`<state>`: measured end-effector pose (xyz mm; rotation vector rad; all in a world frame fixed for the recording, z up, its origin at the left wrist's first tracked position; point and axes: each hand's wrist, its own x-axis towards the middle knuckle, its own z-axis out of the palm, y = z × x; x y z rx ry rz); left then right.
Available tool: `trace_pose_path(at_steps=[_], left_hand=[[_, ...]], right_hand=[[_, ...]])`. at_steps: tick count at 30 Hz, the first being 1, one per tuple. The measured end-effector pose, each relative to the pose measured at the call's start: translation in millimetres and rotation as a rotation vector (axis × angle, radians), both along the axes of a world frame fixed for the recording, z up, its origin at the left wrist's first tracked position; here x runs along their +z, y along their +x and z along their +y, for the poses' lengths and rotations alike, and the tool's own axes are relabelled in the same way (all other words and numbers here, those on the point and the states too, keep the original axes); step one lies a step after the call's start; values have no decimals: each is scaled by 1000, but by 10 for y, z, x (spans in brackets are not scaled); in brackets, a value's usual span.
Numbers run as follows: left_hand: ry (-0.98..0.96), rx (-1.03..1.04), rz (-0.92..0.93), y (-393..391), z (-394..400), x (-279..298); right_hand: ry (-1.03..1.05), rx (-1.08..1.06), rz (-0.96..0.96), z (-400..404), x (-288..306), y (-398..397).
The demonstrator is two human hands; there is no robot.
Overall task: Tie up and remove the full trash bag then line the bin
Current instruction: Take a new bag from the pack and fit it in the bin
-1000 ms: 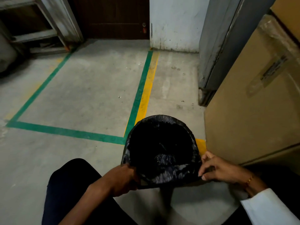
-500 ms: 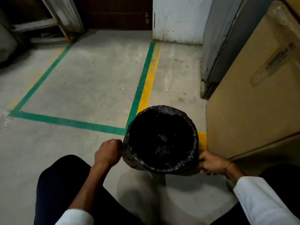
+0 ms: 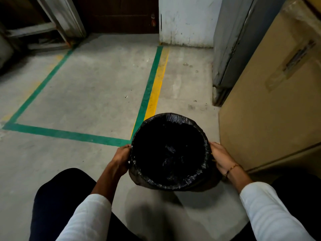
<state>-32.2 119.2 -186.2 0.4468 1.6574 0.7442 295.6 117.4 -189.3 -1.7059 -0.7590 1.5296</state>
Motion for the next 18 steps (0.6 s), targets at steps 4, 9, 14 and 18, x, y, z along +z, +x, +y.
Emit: trace_pose_path(at_steps=[4, 9, 14, 18], left_hand=[[28, 22, 52, -57, 98, -100], [30, -54, 112, -17, 75, -122], [99, -41, 123, 31, 42, -150], [170, 85, 2, 165, 27, -184]], right_hand=[[30, 15, 59, 66, -90, -58], [13, 42, 76, 77, -120, -66], [-100, -20, 256, 43, -157, -137], [3, -129, 290, 108, -111, -226]])
